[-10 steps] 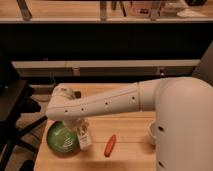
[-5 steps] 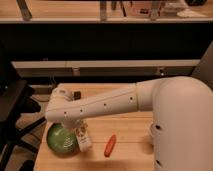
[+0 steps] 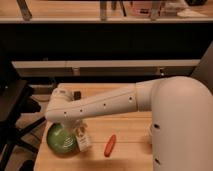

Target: Place the bottle in the ceramic bowl

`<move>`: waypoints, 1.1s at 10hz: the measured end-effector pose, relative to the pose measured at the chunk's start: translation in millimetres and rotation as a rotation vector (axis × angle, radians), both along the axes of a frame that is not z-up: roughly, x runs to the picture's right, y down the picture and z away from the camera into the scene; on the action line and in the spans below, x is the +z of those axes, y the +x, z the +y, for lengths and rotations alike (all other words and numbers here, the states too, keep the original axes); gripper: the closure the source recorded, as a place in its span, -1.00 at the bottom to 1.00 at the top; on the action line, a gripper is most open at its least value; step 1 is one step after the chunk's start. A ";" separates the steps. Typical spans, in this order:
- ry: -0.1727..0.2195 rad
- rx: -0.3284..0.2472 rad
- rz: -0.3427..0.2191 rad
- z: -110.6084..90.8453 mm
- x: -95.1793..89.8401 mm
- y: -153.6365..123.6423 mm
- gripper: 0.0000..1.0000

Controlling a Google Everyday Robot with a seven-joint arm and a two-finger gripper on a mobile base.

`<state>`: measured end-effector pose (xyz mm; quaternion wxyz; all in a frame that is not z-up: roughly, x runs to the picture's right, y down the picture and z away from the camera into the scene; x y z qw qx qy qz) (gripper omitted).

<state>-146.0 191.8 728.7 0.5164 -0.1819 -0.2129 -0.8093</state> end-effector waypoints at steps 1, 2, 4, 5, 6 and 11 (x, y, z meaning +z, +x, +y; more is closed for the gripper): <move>-0.002 -0.007 -0.005 0.9 0.5 -1.6 0.99; -0.005 -0.014 -0.011 1.9 1.0 -3.5 0.99; -0.008 -0.020 -0.015 3.2 2.1 -4.8 0.99; -0.010 -0.023 -0.017 3.6 2.8 -4.6 0.99; -0.010 -0.026 -0.020 3.8 3.2 -5.8 0.99; -0.015 -0.038 -0.036 4.7 5.4 -11.6 0.98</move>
